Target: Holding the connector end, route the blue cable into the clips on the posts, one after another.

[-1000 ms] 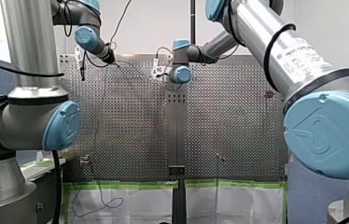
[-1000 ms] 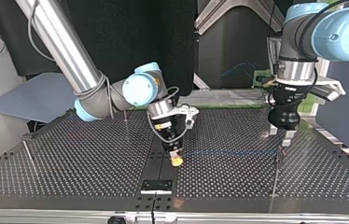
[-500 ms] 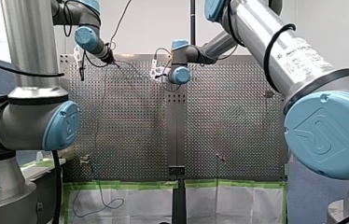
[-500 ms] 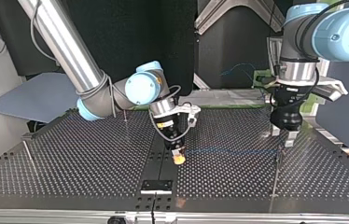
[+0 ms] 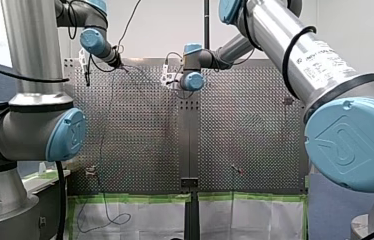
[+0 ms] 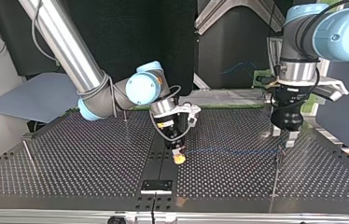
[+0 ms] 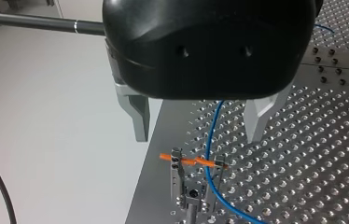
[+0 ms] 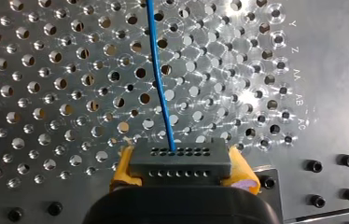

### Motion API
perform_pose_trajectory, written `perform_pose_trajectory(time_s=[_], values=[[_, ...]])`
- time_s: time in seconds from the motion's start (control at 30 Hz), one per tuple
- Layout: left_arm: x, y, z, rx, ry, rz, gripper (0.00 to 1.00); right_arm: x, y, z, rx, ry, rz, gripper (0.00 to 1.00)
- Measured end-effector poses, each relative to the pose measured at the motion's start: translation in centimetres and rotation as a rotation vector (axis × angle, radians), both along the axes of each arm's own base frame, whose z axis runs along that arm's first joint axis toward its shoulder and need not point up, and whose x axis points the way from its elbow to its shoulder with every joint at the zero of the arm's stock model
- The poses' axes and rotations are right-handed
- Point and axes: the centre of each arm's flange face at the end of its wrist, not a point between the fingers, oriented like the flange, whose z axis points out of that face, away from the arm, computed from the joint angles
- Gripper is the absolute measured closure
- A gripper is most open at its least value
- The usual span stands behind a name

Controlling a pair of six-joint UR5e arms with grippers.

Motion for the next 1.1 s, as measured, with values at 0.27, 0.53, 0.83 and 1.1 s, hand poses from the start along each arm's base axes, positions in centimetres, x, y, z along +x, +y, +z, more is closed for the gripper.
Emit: perform_pose_trajectory(time_s=[0.27, 0.53, 0.83, 1.1], values=[[0.1, -0.1, 0.1, 0.000, -0.008, -0.005, 0.00, 0.0, -0.1, -0.2, 0.002, 0.004, -0.001, 1.00], [0.3, -0.6, 0.3, -0.031, -0.032, -0.062, 0.00, -0.3, -0.5, -0.3, 0.002, 0.006, -0.007, 1.00], [0.9, -1.2, -0.4, -0.053, -0.013, -0.124, 0.00, -0.3, -0.7, -0.5, 0.001, 0.008, -0.010, 1.00], [1.2, -2.1, -1.1, -0.054, -0.001, -0.171, 0.00, -0.4, -0.8, -0.6, 0.001, 0.008, -0.011, 1.00]])
